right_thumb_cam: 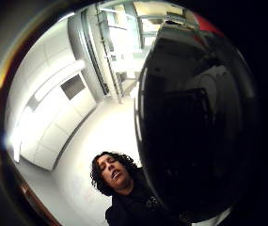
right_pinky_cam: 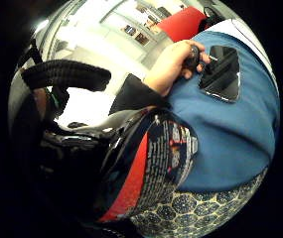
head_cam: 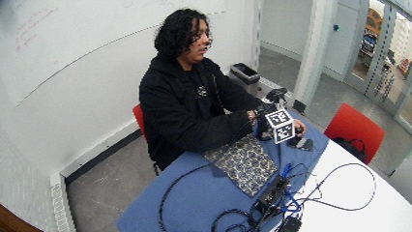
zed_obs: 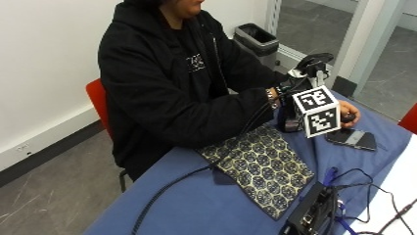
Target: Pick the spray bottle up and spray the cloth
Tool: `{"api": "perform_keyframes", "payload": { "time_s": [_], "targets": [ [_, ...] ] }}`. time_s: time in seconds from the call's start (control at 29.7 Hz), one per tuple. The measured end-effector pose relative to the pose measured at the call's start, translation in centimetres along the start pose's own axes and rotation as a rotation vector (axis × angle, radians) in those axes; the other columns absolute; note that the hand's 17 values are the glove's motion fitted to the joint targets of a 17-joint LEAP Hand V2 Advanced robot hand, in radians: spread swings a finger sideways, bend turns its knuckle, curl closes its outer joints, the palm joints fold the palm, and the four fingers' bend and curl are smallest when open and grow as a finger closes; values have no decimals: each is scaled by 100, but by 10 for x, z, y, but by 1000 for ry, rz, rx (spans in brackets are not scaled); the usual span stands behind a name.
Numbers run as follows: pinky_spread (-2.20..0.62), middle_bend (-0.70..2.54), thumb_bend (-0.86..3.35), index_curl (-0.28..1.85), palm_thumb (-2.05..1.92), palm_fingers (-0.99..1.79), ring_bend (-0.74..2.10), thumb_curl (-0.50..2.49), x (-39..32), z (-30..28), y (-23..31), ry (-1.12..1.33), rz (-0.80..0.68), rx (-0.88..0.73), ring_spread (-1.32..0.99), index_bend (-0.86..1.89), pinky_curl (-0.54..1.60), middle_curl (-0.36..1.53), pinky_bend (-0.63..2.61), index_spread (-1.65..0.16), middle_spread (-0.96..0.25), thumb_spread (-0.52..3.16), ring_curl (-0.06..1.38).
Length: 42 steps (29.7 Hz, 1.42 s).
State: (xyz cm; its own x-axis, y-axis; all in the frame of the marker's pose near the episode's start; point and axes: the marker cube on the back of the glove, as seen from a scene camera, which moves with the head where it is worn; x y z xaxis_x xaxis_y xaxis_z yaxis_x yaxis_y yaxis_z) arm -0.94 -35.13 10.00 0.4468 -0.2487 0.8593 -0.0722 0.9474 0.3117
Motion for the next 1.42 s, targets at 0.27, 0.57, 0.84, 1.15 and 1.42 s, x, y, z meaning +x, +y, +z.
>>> {"api": "perform_keyframes", "payload": {
  "time_s": [0.27, 0.57, 0.84, 1.15, 1.42],
  "targets": [
    [-27, 65, 0, 63, 103, 131, 70, 63, 4, -1, -1, -7, 10, -18, -21, 18, 44, 60, 46, -25, -18, 118, 51],
    [-28, 65, -1, 62, 103, 130, 71, 63, 8, 0, 0, -11, 18, -6, -21, 18, 45, 61, 47, -25, -19, 119, 51],
    [-23, 53, -6, 60, 94, 105, 64, 62, 8, -22, 21, 206, 72, -54, -18, 13, 45, 57, 48, -26, -16, 104, 49],
    [-3, 33, -6, 47, 76, 54, 50, 53, -20, -73, 90, 527, 159, -58, -8, 4, 46, 49, 50, -30, -5, 103, 45],
    [14, 29, -4, 39, 67, 40, 41, 46, -74, -112, 154, 787, 176, -166, 0, 12, 40, 44, 41, -34, -1, 105, 39]
  ]
}}
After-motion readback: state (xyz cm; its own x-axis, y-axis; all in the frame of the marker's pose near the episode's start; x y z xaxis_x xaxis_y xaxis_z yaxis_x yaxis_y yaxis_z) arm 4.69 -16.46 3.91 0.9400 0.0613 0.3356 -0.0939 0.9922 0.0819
